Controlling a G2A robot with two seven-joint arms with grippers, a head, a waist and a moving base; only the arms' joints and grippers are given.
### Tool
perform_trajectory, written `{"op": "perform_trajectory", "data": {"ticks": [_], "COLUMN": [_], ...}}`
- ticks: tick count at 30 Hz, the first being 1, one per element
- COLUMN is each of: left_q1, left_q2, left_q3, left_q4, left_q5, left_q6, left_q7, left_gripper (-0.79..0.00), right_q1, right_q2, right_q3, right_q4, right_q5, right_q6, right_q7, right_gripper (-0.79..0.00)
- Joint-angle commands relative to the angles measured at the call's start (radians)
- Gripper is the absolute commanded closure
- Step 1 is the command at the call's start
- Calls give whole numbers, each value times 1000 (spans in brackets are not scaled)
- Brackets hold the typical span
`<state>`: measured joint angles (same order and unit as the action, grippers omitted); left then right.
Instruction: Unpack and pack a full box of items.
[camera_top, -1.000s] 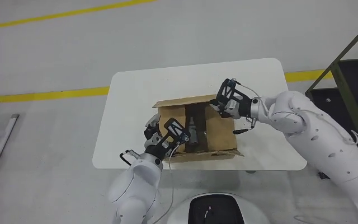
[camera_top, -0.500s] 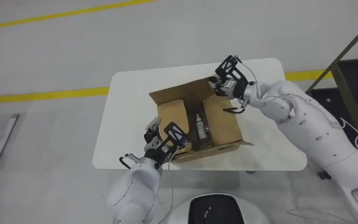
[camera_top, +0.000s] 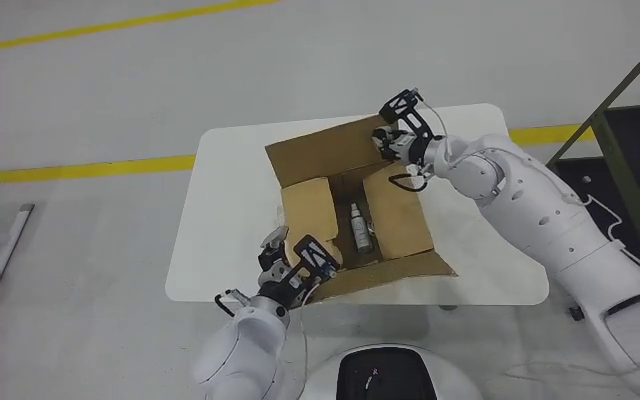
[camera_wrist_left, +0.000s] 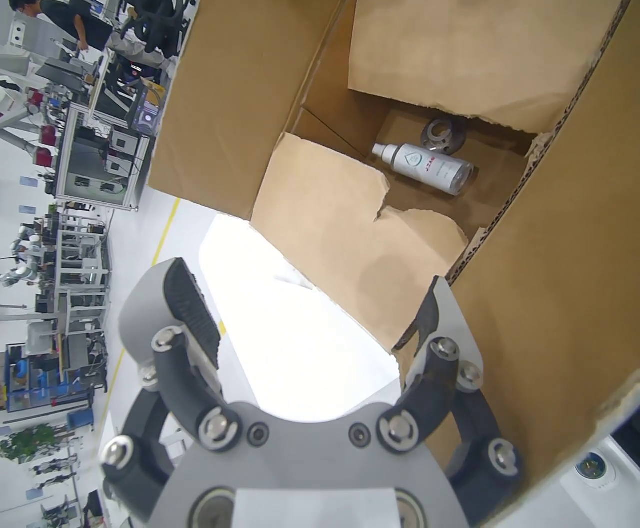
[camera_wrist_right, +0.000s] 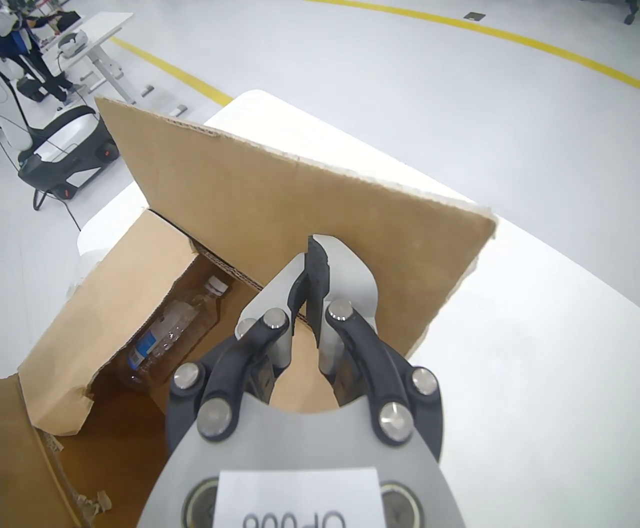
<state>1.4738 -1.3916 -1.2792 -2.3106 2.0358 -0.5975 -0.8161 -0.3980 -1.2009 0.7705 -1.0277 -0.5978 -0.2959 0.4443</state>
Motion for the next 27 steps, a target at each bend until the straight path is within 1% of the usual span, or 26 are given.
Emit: {"op": "perform_trajectory", "data": {"ticks": [1, 8, 12, 17, 20, 22, 25, 27], "left_q1": [15, 52, 52, 48, 45, 40, 35, 33], "left_q2": [3, 10, 12, 13, 14, 14, 15, 15], "left_q3": [-15, -44, -44, -40, -39, -38, -35, -33], "left_q4": [2, -1, -1, 3, 6, 6, 7, 9], "left_q5": [12, 26, 30, 33, 33, 34, 32, 31], "left_q6": [9, 18, 26, 32, 40, 47, 54, 58], "left_q7": [3, 18, 23, 26, 27, 29, 34, 36], "left_gripper": [-785, -785, -785, -785, -785, -785, -785, -785], "right_q1": [13, 58, 79, 92, 90, 81, 48, 6], "right_q2": [-14, -57, -76, -88, -79, -64, -35, -12], "right_q3": [-11, -37, -51, -41, -10, 21, 71, 109], "right_q4": [45, 171, 227, 267, 257, 230, 152, 77], "right_q5": [16, 82, 93, 122, 130, 135, 124, 129], "right_q6": [7, -26, -51, -110, -179, -252, -326, -372], "right_q7": [-6, 13, 40, 27, -7, -10, 13, 47], "right_gripper": [0, 0, 0, 0, 0, 0, 0, 0]}}
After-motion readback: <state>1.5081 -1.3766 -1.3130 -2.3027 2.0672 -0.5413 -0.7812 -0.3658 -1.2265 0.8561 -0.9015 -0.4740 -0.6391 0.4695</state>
